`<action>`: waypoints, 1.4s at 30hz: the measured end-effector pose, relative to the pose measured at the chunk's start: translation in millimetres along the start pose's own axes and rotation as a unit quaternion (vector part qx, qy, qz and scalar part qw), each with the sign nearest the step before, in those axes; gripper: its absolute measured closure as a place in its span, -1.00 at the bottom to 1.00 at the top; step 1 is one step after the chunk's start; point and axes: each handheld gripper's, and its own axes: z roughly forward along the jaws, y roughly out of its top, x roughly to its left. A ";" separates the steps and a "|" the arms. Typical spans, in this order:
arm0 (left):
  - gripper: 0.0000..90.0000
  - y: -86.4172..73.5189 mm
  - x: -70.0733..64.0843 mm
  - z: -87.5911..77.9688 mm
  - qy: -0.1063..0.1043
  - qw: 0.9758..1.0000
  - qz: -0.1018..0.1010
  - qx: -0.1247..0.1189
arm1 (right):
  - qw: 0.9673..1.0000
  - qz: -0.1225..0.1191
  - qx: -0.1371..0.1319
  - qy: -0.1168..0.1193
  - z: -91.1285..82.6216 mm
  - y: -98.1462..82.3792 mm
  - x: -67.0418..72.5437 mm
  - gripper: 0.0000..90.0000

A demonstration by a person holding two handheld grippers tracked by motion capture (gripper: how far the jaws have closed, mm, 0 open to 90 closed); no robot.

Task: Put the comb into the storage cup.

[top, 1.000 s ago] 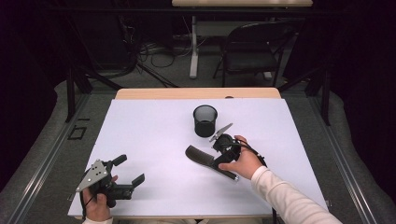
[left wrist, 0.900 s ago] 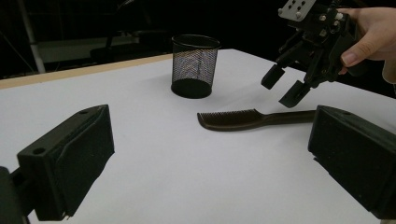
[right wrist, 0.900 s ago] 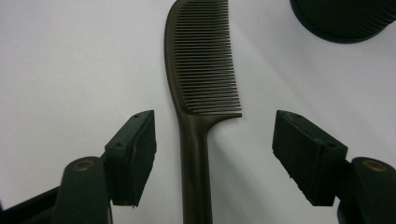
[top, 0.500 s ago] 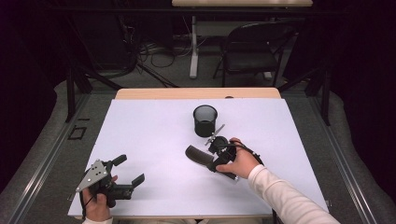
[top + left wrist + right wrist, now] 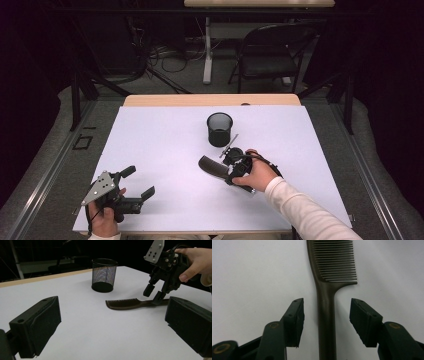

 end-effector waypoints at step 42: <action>-0.99 -0.1 0.1 0.3 0.001 1.000 0.001 0.001 | 0.999 -0.018 0.036 -0.001 10.6 -5.3 0.9 0.50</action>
